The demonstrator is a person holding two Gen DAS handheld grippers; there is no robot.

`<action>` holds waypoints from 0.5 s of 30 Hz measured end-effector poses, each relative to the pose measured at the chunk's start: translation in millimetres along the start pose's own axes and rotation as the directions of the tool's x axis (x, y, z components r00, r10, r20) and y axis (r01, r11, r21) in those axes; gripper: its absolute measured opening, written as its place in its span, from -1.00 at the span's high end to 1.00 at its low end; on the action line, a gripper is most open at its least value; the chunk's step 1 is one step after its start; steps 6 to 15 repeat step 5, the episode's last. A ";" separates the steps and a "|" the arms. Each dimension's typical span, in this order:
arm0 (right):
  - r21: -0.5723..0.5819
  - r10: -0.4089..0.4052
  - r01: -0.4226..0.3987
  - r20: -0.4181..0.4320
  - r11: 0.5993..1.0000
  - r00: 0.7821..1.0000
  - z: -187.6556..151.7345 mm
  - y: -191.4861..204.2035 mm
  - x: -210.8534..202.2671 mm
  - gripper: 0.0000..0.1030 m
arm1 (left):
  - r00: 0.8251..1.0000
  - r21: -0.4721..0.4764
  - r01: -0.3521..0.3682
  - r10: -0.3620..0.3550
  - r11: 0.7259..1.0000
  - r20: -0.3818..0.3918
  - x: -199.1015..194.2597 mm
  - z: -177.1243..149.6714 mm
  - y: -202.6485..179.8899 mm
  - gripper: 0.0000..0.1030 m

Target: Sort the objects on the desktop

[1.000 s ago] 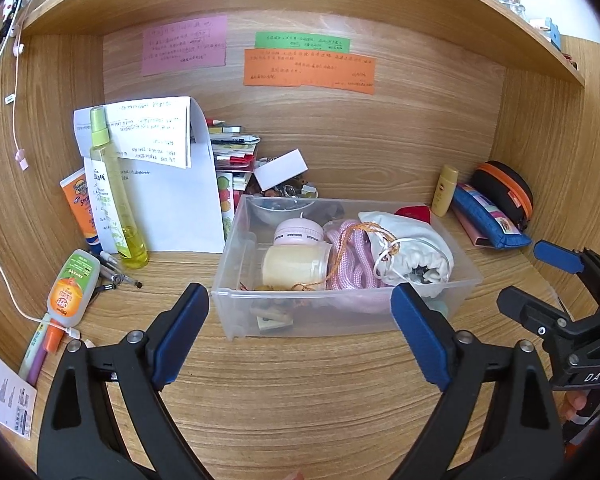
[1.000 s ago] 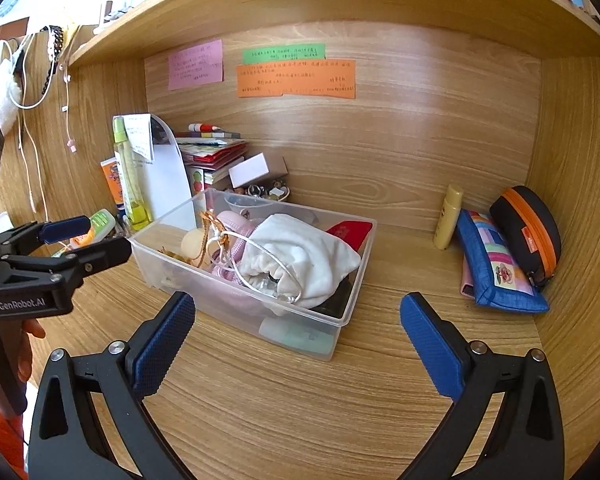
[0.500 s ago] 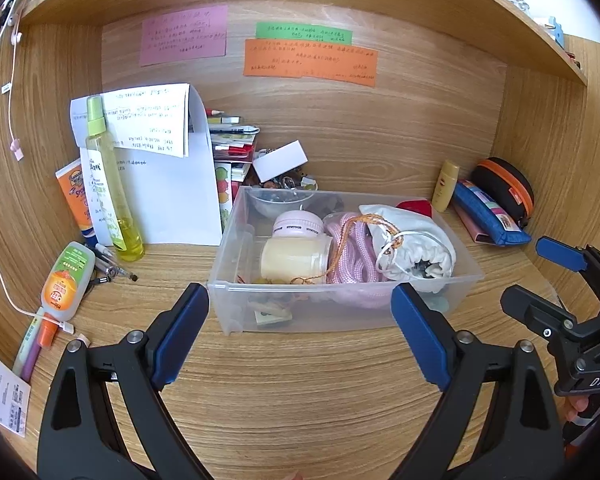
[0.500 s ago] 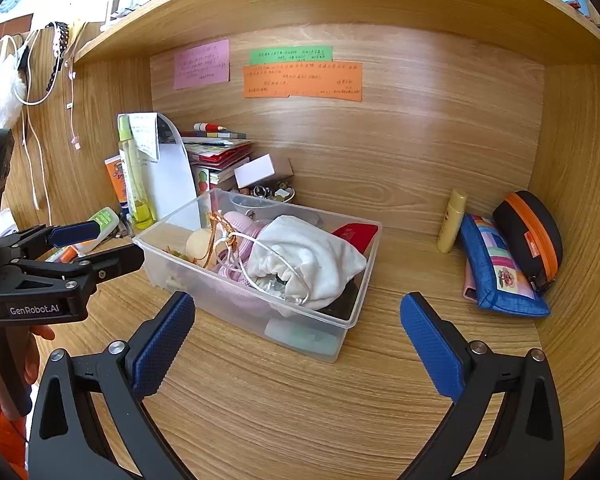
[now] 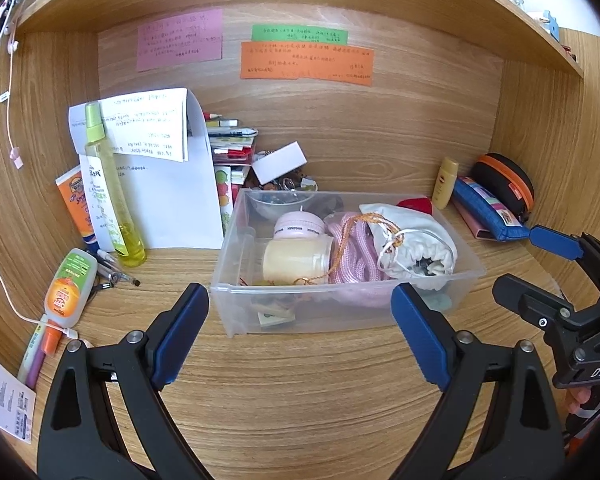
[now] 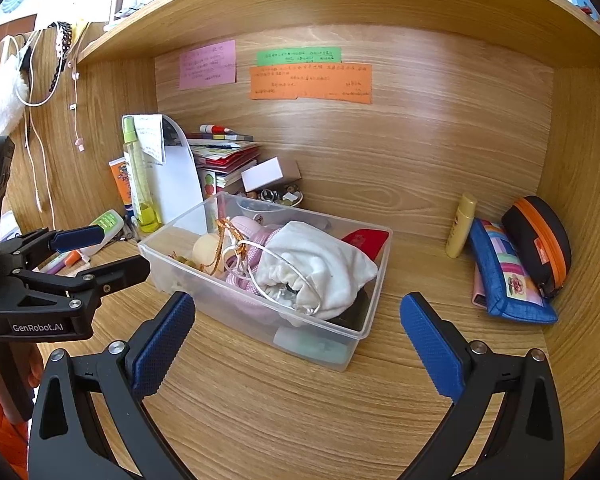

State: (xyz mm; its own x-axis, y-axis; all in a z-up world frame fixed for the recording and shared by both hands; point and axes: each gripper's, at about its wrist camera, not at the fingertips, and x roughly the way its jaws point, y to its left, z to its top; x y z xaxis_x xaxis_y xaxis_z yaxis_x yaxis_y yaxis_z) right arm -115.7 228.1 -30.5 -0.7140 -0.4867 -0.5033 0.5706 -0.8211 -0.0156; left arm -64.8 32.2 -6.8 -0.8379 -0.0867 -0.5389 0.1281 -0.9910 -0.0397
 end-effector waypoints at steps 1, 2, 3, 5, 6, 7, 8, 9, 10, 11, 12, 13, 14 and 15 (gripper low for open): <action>0.000 0.001 -0.001 0.000 1.000 1.000 0.2 0.1 0.3 -0.99 | 1.000 -0.002 -0.003 0.003 1.000 0.009 -1.0 0.3 0.7 -0.82; -0.001 0.001 -0.001 0.000 1.000 1.000 0.3 0.4 0.5 -0.99 | 1.000 -0.003 -0.003 0.003 1.000 0.013 -1.6 1.2 1.4 -0.82; 0.000 0.000 0.000 0.000 1.000 1.000 0.5 0.3 0.5 -0.99 | 1.000 -0.005 -0.002 0.002 1.000 0.018 -2.4 1.6 1.8 -0.82; 0.000 -0.002 0.002 0.000 1.000 1.000 0.7 -0.5 1.1 -0.99 | 1.000 -0.005 0.004 -0.003 1.000 0.023 -3.8 2.2 2.6 -0.82; 0.000 -0.002 0.002 0.000 1.000 1.000 0.7 -0.5 1.1 -0.99 | 1.000 -0.005 0.004 -0.003 1.000 0.023 -3.8 2.2 2.6 -0.82; 0.000 -0.002 0.002 0.000 1.000 1.000 0.7 -0.5 1.1 -0.99 | 1.000 -0.005 0.004 -0.003 1.000 0.023 -3.8 2.2 2.6 -0.82; 0.000 -0.002 0.002 0.000 1.000 1.000 0.7 -0.5 1.1 -0.99 | 1.000 -0.005 0.004 -0.003 1.000 0.023 -3.8 2.2 2.6 -0.82; 0.000 -0.002 0.002 0.000 1.000 1.000 0.7 -0.5 1.1 -0.99 | 1.000 -0.005 0.004 -0.003 1.000 0.023 -3.8 2.2 2.6 -0.82; 0.000 -0.002 0.002 0.000 1.000 1.000 0.7 -0.5 1.1 -0.99 | 1.000 -0.005 0.004 -0.003 1.000 0.023 -3.8 2.2 2.6 -0.82; 0.000 -0.002 0.002 0.000 1.000 1.000 0.7 -0.5 1.1 -0.99 | 1.000 -0.005 0.004 -0.003 1.000 0.023 -3.8 2.2 2.6 -0.82; 0.000 -0.002 0.002 0.000 1.000 1.000 0.7 -0.5 1.1 -0.99 | 1.000 -0.005 0.004 -0.003 1.000 0.023 -3.8 2.2 2.6 -0.82; 0.000 -0.002 0.002 0.000 1.000 1.000 0.7 -0.5 1.1 -0.99 | 1.000 -0.005 0.004 -0.003 1.000 0.023 -3.8 2.2 2.6 -0.82; 0.000 -0.002 0.002 0.000 1.000 1.000 0.7 -0.5 1.1 -0.99 | 1.000 -0.005 0.004 -0.003 1.000 0.023 -3.8 2.2 2.6 -0.82; 0.000 -0.002 0.002 0.000 1.000 1.000 0.7 -0.5 1.1 -0.99 | 1.000 -0.005 0.004 -0.003 1.000 0.023 -3.8 2.2 2.6 -0.82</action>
